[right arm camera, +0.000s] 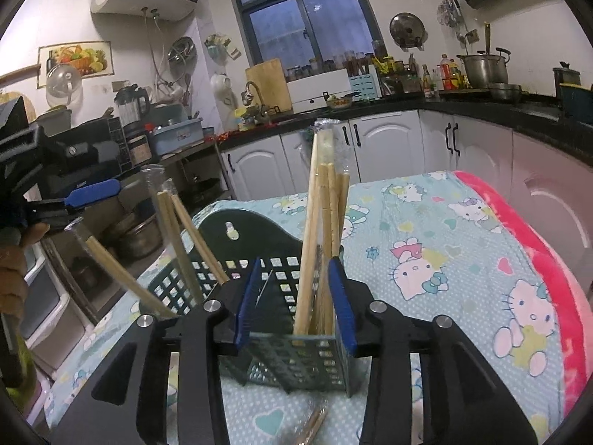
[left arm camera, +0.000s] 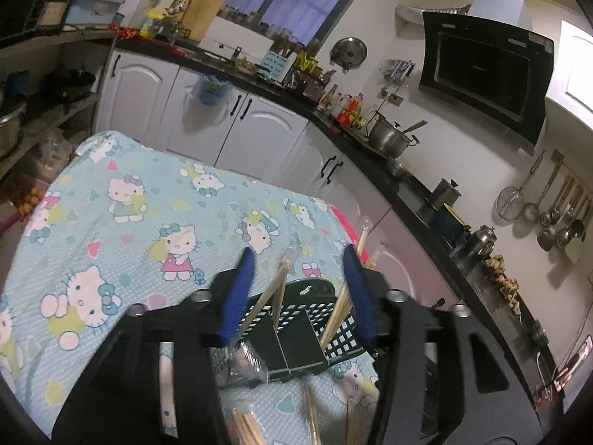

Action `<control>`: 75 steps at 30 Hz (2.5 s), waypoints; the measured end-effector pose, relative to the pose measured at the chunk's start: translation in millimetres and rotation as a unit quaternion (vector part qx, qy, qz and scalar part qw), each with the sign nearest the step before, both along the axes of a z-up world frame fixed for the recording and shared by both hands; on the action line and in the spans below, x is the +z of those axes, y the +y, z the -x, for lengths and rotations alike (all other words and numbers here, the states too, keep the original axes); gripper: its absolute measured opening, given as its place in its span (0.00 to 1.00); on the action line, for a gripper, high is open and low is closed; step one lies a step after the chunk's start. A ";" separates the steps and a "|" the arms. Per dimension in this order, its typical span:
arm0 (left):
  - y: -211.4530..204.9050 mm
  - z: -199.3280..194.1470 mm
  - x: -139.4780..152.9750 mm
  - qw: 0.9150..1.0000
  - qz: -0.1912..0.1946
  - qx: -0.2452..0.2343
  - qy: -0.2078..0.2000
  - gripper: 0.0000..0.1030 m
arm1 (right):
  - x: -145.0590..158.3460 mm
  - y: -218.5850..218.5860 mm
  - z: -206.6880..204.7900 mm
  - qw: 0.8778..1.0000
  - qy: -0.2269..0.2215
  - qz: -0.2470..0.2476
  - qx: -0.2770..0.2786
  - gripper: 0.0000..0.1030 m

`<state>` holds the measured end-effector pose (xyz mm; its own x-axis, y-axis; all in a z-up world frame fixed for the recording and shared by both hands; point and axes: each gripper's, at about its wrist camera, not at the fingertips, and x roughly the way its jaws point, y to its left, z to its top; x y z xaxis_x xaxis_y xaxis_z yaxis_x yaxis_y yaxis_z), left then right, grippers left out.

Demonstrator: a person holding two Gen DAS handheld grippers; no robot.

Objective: Organize utensils
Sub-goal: 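Open both tools and withdraw them from the caddy, then lower both tools onto wrapped chopsticks on the blanket and close them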

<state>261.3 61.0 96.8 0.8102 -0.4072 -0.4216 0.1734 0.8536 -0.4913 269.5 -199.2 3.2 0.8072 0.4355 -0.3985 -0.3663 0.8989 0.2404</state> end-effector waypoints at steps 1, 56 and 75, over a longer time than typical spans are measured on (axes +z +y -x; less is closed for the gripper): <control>0.4 3.5 1.7 1.000 -0.003 0.002 -0.002 0.49 | 2.0 -0.6 2.6 1.000 0.001 0.000 0.003 0.37; -32.7 123.5 -79.0 0.991 -0.110 -0.008 0.071 0.90 | 9.0 -41.4 130.0 0.991 0.059 0.120 0.005 0.74; -35.2 110.0 -152.8 0.978 -0.066 -0.048 0.192 0.29 | -16.9 -27.9 128.1 0.985 0.092 0.141 0.031 0.69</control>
